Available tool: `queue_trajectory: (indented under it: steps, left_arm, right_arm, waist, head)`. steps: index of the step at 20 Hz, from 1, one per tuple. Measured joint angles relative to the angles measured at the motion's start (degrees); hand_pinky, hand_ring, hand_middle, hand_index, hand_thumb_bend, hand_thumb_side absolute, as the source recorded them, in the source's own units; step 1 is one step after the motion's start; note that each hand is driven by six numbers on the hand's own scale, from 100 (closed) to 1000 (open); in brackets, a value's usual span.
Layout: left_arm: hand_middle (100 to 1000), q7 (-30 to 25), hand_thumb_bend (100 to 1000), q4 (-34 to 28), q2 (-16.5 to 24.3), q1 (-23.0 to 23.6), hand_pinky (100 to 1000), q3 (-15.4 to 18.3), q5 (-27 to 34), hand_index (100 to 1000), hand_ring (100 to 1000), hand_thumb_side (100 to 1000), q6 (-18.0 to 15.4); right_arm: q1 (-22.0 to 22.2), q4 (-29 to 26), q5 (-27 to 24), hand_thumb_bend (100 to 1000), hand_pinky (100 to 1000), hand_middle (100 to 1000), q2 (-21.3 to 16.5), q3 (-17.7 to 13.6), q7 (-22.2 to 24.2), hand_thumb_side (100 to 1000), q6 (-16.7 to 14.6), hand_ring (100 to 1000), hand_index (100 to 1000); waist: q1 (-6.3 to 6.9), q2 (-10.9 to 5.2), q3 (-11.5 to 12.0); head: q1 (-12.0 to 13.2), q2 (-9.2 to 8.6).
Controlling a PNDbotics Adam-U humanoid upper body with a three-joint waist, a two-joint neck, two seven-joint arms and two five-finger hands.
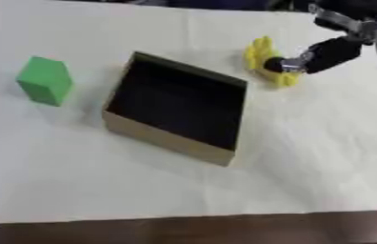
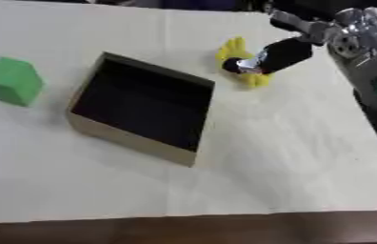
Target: Pick up objects on the table and place them in the box.
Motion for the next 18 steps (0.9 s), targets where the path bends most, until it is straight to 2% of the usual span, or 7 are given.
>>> queue_trajectory:
  steps: [4, 10, 18]
  left_arm:
    - [517, -0.07, 332, 0.00, 0.00, -0.02, 442, 0.00, 0.00, 710, 505, 1000, -0.05]
    - [516, -0.21, 333, 0.00, 0.00, -0.05, 441, 0.00, 0.00, 710, 505, 1000, 0.04]
    - [516, -0.43, 332, 0.00, -0.05, -0.08, 441, -0.01, 0.00, 709, 506, 1000, 0.11]
  right_arm:
    - [0.21, 2.39, 3.11, 602, 975, 924, 0.20, 0.01, -1.66, 732, 0.29, 990, 946]
    - [0.73, 6.01, 7.42, 596, 985, 925, 1.08, -0.03, -4.43, 698, 0.54, 990, 946]
    - [1.16, 8.89, 8.65, 552, 1000, 925, 2.97, -0.22, -5.85, 673, 0.63, 991, 959]
  waist:
    - [0.00, 0.01, 0.08]
    - [0.02, 0.16, 0.10]
    - [0.18, 0.37, 0.11]
  head:
    - [-0.13, -0.27]
    - [-0.17, -0.32]
    - [-0.41, -0.73]
